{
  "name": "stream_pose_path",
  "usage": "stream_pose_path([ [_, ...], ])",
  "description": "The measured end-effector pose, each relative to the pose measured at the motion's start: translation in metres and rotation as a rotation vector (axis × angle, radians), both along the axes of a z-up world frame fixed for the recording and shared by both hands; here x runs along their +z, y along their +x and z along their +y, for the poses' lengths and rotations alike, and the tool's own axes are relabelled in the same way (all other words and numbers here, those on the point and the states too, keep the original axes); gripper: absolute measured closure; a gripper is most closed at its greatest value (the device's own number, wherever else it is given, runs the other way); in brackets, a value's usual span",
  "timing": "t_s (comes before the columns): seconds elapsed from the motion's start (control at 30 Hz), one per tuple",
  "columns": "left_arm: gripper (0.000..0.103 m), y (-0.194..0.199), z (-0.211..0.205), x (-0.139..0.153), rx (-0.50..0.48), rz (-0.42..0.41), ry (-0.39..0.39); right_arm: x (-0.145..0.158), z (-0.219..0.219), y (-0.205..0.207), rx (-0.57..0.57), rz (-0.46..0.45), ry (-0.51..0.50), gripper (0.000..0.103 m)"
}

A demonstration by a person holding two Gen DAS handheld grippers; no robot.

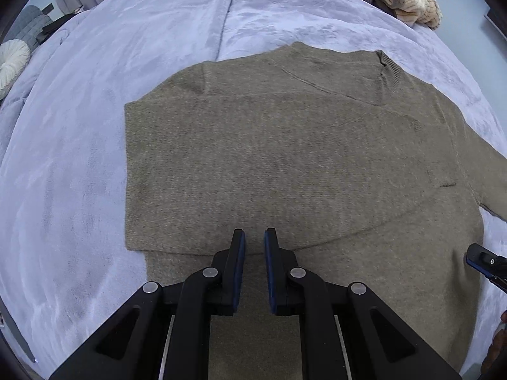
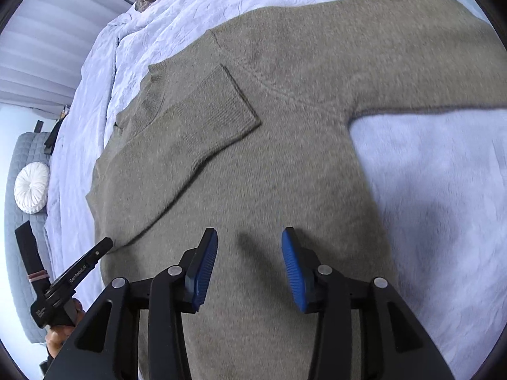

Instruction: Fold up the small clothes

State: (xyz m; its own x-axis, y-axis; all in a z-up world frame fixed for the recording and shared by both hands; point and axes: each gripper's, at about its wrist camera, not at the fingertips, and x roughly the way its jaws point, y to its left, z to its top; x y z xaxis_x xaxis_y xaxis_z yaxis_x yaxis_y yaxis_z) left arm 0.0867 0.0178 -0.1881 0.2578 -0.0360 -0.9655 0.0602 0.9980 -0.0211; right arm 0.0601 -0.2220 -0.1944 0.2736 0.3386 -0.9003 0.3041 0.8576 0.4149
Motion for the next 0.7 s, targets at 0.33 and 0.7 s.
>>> stream_pose_path([
  [0.33,0.089,-0.018,-0.035,0.003,-0.079,0.020,0.010,0.001,-0.003,-0.011,-0.029,0.011,0.026,0.047],
  [0.7,0.001,-0.026,-0.066,0.000,-0.121,-0.015,0.066,0.006,-0.012,-0.023,-0.016,-0.011,0.052,0.032],
])
